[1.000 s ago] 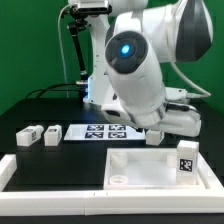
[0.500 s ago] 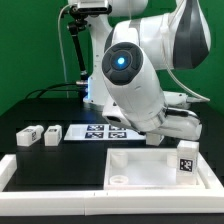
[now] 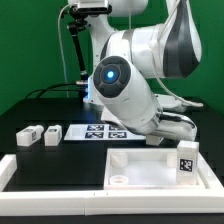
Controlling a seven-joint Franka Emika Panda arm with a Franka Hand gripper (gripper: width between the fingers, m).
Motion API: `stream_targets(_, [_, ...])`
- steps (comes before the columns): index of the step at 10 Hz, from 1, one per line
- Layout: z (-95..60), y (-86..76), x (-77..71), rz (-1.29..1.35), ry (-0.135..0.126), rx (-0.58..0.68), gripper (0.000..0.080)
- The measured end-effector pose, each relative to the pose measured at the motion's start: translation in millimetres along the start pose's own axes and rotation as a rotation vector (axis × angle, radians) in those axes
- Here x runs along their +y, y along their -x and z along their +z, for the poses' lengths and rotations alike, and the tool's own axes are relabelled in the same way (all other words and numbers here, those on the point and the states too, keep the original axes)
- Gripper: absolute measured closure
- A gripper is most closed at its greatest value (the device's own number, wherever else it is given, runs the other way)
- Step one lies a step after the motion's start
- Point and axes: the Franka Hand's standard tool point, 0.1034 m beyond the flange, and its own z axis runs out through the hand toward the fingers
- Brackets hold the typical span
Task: Assemble square table
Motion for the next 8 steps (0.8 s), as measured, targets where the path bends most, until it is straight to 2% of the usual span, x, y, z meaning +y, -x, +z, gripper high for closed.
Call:
stream_targets(1, [-0.2, -0.5, 0.3, 0.001, -0.001, 0.001, 0.015])
stream_targets(3, [-0.6, -1.1, 0.8, 0.002, -0.002, 0.002, 0.0408])
stream_targets(4, [-0.8, -1.2, 0.9, 0.002, -0.003, 0.003, 0.0408])
stream_targets(5, [-0.9, -1.4, 1.2, 0.003, -0.004, 0.003, 0.0509])
stream_targets(8, [-1.3, -1.6, 1.6, 0.004, -0.005, 0.003, 0.0509])
